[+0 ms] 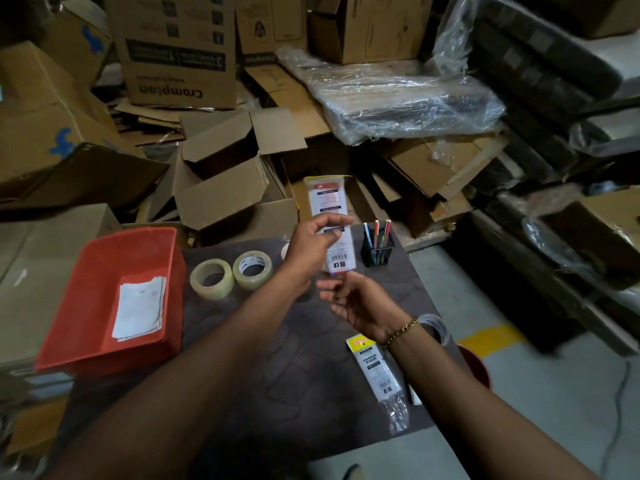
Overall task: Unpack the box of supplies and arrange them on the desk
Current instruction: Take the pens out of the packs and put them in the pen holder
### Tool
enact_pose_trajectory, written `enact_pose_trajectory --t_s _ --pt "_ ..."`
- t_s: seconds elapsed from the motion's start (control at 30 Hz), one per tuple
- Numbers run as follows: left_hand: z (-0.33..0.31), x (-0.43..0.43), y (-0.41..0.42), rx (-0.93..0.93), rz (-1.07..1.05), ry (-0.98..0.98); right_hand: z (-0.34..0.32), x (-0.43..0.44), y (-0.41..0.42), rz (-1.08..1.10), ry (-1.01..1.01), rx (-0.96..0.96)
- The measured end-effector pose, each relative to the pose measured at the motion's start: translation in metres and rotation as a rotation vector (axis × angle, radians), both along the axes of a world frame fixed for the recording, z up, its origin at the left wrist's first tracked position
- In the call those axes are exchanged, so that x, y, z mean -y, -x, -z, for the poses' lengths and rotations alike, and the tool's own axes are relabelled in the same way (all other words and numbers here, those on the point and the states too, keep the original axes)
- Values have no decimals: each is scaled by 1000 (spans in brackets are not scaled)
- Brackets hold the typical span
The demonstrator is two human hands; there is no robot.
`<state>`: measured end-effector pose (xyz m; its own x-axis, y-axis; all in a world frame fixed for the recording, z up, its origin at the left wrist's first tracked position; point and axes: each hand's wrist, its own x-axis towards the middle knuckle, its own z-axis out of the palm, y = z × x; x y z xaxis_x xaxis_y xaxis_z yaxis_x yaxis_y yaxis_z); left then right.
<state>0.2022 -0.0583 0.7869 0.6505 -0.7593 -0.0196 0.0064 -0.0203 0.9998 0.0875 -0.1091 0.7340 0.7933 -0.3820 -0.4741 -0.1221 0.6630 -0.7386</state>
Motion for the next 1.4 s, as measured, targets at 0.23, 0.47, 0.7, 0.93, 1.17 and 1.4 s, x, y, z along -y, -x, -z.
enact_pose_trajectory --t_s 0.23,0.47,0.7,0.93,1.17,1.4 --pt "-19 8 -8 37 115 75 -15 -2 -15 82 -49 157" --pt "-30 12 -13 -21 145 106 -23 -8 -12 83 77 56" --pt "-28 11 -12 -80 118 95 -21 -10 1 97 107 27" --pt "-22 15 -5 -109 132 77 -12 -6 10 280 67 94" --pt "-16 21 -3 -149 82 71 -12 -7 20 349 95 94" --pt "-7 23 -4 -125 83 59 -17 -6 29 139 66 92"
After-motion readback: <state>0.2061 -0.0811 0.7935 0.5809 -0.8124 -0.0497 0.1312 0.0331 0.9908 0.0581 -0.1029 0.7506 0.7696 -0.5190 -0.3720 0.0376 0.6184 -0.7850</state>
